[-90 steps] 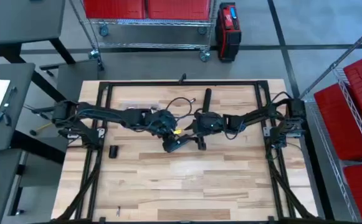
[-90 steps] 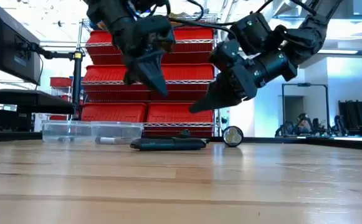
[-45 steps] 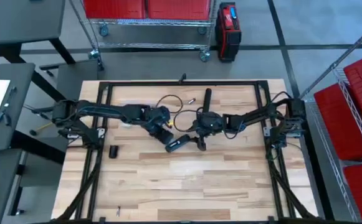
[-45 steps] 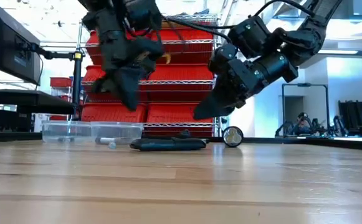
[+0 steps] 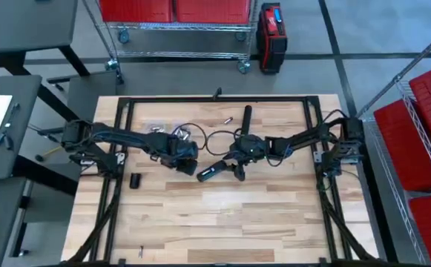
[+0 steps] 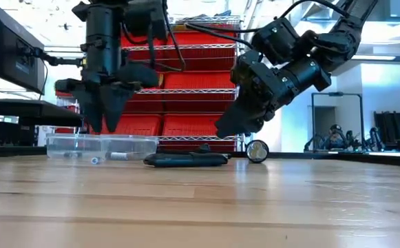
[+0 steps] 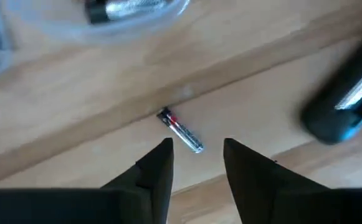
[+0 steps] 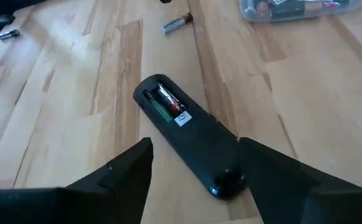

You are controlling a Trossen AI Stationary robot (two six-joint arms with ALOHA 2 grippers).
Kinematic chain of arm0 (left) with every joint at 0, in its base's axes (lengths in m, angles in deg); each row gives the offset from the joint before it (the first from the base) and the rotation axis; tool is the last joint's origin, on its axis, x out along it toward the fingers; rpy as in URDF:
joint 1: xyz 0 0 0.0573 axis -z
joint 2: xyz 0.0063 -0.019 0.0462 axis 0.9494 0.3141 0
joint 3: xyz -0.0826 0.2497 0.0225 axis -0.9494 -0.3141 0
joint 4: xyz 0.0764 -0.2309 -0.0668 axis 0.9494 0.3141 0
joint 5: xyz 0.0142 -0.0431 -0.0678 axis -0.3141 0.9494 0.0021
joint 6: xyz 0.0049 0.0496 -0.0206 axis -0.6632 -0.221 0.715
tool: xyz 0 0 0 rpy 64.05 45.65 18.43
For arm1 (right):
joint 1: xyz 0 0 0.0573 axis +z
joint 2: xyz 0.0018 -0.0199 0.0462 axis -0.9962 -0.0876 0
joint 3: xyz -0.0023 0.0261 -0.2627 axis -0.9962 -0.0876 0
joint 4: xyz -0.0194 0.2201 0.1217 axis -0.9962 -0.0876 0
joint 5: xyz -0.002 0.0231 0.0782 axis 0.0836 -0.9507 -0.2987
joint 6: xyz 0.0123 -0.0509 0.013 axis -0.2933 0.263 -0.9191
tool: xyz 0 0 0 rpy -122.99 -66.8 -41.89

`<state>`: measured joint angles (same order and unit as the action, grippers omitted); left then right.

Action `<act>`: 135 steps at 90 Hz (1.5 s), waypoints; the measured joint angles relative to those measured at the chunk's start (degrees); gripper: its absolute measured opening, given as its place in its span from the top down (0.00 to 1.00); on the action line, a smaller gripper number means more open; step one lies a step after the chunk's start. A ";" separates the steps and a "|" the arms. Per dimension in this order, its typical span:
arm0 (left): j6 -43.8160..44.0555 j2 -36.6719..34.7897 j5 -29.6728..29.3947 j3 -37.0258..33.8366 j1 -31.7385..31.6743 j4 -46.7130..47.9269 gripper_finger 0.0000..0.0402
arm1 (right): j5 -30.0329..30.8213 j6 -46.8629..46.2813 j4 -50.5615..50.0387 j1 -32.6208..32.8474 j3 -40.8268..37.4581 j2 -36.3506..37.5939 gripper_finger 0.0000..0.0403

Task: Insert battery
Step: Insert the silver battery into the remote control battery compartment

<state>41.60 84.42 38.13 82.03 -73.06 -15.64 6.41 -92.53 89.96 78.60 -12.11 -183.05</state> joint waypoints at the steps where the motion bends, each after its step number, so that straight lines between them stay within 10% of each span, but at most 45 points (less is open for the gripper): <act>1: 0.60 0.00 0.03 -0.30 0.11 0.03 0.70 | 0.01 0.00 -0.02 0.00 0.00 0.00 0.43; 54: 20.72 -0.27 1.42 -15.32 5.83 -15.20 0.70 | 0.24 -0.35 -1.02 0.61 0.00 0.00 0.43; 91: -16.58 0.03 1.60 -6.47 5.64 -17.25 0.70 | 0.25 -0.31 -1.63 0.87 0.00 0.00 0.43; 135: -14.26 0.18 3.26 -11.38 6.92 -27.11 0.70 | 0.27 -0.49 -1.61 1.52 0.00 0.00 0.43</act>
<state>27.35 84.60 41.39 70.65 -66.14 -42.75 6.68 -93.02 88.35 80.12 -12.11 -183.05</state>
